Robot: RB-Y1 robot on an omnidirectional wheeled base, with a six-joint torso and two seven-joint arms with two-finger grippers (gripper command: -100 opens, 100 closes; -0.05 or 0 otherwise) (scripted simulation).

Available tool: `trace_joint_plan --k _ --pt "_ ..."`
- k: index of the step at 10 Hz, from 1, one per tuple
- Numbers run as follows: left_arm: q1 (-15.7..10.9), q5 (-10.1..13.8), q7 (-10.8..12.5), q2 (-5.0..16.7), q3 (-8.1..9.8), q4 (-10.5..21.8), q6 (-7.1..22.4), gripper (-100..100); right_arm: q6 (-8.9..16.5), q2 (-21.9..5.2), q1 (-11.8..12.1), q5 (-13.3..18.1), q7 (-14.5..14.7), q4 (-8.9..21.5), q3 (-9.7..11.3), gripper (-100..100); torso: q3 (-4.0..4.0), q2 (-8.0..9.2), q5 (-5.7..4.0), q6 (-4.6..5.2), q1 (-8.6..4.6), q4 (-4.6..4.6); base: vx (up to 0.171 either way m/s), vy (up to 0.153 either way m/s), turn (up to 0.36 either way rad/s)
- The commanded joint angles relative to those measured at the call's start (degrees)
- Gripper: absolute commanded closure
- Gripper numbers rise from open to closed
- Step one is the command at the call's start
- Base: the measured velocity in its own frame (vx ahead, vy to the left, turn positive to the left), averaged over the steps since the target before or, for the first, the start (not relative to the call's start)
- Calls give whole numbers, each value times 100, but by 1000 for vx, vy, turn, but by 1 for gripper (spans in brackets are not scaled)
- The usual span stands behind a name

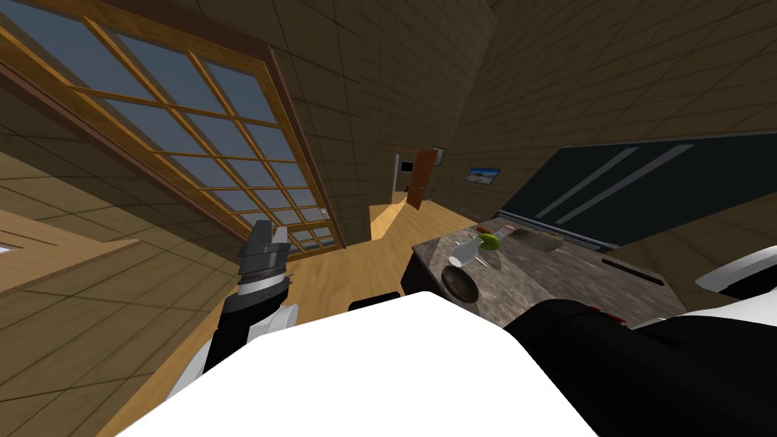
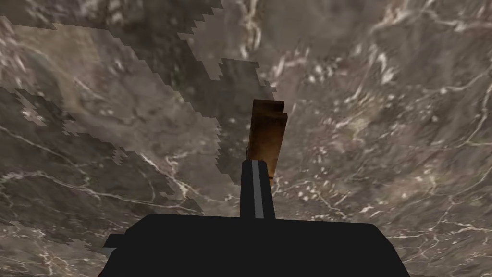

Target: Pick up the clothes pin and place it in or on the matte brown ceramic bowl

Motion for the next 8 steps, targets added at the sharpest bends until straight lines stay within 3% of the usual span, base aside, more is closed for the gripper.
trace_joint_plan --k 1,2,3,8 --pt "0 0 0 0 0 0 0 0 0 0 0 0 0 0 0 100 0 0 0 0 0 0 0 0 0" --pt "0 0 0 0 0 0 0 0 0 0 0 0 0 0 0 0 -1 -1 0 0 -1 0 0 0 0" --pt "0 0 0 0 0 0 0 0 -40 -57 -8 134 187 11 -31 -100 -1 -2 -1 0 -2 0 -16 16 -12" --pt "-1 0 0 0 0 0 0 0 -191 -133 -66 604 847 0 -169 -100 11 19 2 1 10 4 -44 31 -20"
